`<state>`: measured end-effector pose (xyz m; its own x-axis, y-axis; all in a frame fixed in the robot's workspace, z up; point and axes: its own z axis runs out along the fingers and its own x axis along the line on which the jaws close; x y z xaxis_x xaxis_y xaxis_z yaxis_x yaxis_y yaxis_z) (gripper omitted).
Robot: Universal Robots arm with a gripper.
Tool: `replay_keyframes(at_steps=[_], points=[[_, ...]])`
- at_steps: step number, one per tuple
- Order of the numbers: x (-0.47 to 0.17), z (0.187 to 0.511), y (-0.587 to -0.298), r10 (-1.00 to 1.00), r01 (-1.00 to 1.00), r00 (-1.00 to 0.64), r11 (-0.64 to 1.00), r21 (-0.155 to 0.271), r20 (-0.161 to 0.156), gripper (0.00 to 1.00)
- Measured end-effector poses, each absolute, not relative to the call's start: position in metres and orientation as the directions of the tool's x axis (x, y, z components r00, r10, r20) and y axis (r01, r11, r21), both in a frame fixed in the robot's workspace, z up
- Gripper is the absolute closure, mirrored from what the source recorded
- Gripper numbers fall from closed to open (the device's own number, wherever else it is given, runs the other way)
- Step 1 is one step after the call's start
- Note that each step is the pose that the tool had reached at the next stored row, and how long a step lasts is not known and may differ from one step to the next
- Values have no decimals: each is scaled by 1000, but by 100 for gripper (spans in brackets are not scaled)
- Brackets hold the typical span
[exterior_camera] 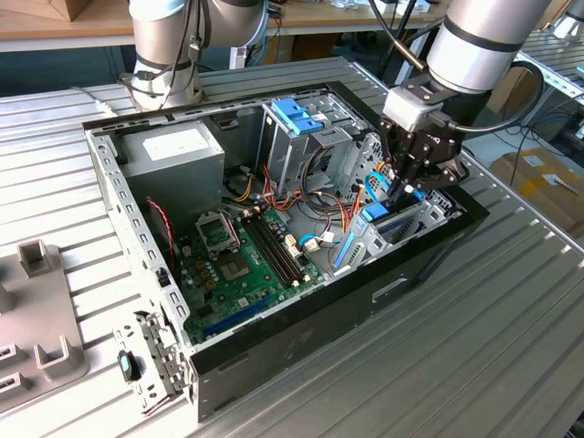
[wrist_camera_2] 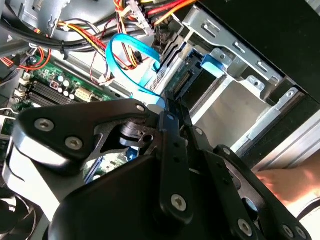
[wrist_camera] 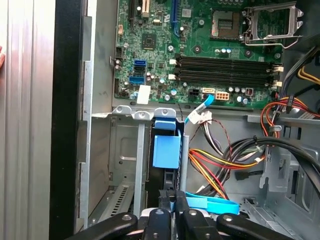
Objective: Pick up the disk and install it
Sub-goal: 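Insert the first disk wire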
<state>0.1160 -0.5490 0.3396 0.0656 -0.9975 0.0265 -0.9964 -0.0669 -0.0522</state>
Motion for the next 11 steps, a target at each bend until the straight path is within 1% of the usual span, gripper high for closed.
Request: replay_keyframes(at_steps=[11], points=[[116, 339, -549, -998, -996, 66, -67, -52, 25, 83]])
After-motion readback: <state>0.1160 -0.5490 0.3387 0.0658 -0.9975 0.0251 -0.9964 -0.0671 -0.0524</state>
